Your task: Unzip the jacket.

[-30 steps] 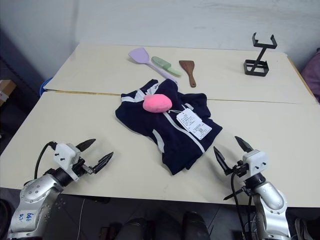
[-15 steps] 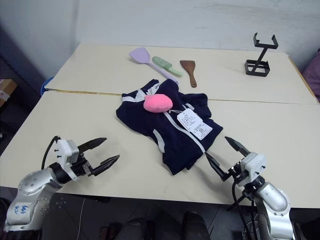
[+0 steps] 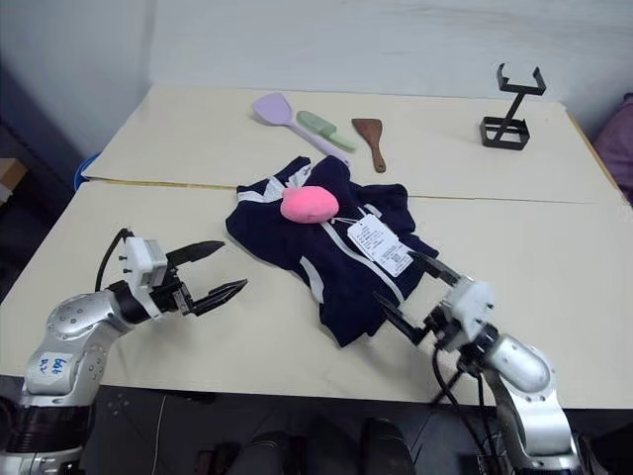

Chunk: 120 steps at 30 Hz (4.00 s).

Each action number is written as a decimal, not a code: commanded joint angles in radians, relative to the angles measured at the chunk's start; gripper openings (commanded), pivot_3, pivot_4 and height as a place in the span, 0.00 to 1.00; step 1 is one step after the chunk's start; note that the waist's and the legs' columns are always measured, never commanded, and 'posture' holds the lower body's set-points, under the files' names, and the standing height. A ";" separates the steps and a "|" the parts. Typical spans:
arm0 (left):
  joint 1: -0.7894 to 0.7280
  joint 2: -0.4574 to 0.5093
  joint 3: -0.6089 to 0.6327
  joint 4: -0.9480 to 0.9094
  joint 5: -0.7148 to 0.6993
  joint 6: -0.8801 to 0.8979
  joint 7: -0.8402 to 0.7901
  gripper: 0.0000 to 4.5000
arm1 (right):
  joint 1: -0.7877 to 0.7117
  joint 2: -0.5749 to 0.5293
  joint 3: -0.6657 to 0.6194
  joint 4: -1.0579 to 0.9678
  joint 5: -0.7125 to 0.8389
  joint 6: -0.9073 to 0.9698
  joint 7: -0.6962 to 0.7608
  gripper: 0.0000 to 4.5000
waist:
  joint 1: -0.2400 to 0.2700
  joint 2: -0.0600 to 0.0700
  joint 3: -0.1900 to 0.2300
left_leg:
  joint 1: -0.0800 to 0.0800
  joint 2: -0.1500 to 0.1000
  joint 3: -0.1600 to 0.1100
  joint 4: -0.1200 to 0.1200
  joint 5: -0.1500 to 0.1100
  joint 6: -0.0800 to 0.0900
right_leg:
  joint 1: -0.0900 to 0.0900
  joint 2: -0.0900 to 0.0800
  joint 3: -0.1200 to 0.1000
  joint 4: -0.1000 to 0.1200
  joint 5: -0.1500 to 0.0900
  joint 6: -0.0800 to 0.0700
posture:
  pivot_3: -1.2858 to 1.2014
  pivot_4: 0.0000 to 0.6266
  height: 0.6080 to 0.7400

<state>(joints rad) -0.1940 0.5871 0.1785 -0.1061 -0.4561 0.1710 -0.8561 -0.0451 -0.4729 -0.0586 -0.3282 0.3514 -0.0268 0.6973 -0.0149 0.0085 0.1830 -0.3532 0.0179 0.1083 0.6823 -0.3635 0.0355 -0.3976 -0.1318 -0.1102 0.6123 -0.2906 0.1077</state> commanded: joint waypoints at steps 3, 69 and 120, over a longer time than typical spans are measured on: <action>-0.019 -0.032 -0.004 0.054 0.012 -0.026 0.008 1.00 | -0.336 0.058 0.128 0.117 -0.113 0.255 -0.124 0.99 | -0.013 -0.001 0.000 | 0.000 0.000 -0.002 0.000 0.002 -0.001 | 0.000 0.000 0.000 0.001 0.000 0.000 | 0.52 0.24 1.00; -0.563 -0.108 -0.274 0.844 0.525 -0.655 0.162 1.00 | -0.075 -0.230 0.091 -0.205 0.111 0.471 0.029 0.99 | 0.044 -0.004 0.002 | -0.009 -0.005 -0.007 0.002 0.006 0.002 | -0.002 0.000 -0.017 -0.003 0.003 0.003 | 0.52 0.24 1.00; 0.025 0.367 -0.090 -0.173 -0.245 0.443 -0.488 0.74 | 0.575 -0.472 -0.639 -0.392 0.567 0.630 0.452 0.84 | 0.041 0.000 0.003 | -0.015 -0.003 -0.018 0.016 0.001 0.006 | 0.005 -0.007 -0.017 -0.009 0.005 0.002 | 0.52 0.24 1.00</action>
<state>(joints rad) -0.1353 0.9631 0.0505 -0.2968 -0.6737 0.6291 -1.3369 0.5490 -0.9278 -0.6494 -0.6603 0.8358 0.5604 1.1817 0.0256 0.0087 0.1862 -0.3678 0.0151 0.0905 0.6980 -0.3621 0.0408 -0.3930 -0.1383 -0.1266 0.6037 -0.2859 0.1099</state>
